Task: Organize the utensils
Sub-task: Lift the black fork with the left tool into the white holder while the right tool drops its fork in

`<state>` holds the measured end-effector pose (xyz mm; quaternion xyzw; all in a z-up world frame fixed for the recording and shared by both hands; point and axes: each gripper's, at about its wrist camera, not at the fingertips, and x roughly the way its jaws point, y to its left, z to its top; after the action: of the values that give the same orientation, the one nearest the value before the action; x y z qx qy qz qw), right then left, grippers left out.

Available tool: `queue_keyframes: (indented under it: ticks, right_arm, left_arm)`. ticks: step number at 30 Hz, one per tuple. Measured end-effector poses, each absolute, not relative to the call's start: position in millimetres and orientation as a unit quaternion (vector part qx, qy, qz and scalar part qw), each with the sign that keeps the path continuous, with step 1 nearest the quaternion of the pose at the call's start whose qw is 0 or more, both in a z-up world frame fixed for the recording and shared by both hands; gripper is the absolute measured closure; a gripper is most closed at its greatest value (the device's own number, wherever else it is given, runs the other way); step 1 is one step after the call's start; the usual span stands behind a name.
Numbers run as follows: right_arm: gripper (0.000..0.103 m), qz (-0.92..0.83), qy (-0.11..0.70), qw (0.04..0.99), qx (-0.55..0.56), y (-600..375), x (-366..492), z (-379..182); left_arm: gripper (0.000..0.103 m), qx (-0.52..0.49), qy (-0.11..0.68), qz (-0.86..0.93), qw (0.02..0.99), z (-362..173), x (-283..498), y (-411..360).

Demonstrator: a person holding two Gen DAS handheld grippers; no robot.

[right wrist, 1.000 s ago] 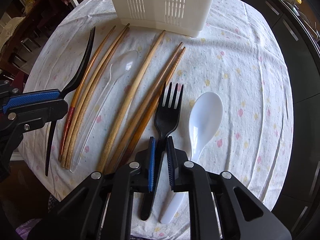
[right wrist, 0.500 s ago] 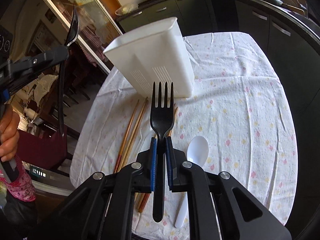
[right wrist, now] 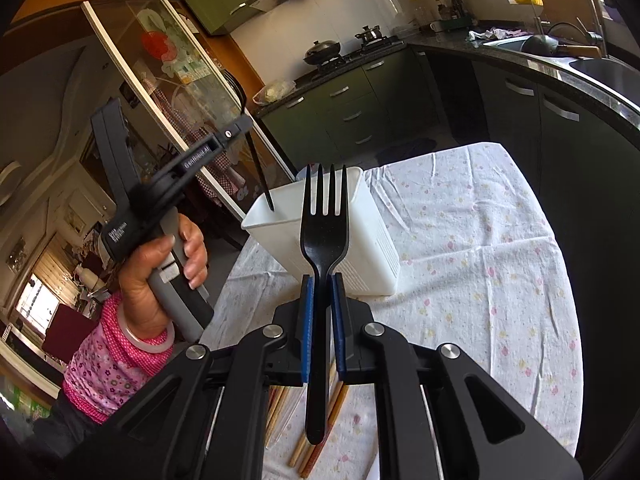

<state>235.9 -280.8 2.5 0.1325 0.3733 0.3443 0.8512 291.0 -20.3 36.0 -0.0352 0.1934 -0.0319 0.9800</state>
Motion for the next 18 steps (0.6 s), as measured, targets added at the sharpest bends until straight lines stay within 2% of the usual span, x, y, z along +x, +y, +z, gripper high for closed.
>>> queue_keyframes:
  ticks: [4, 6, 14, 18]
  right_arm:
    - [0.093, 0.348, 0.344, 0.861, 0.139, -265.6, 249.3, 24.9]
    - [0.093, 0.344, 0.328, 0.868, 0.141, -255.5, 259.8, 35.5]
    - [0.093, 0.287, 0.252, 0.914, 0.138, -213.4, 316.4, 58.9]
    - [0.093, 0.257, 0.231, 0.931, 0.115, -194.6, 335.4, 51.5]
  left_arm:
    - [0.094, -0.044, 0.226, -0.034, 0.973, 7.9, 291.1, -14.2]
    - [0.088, -0.050, 0.240, -0.035, 0.969, -0.1, 288.8, -10.0]
    - [0.085, -0.056, 0.243, -0.040, 0.968, 9.6, 259.2, 0.6]
    - [0.079, -0.047, 0.256, -0.045, 0.964, 10.6, 239.3, -0.6]
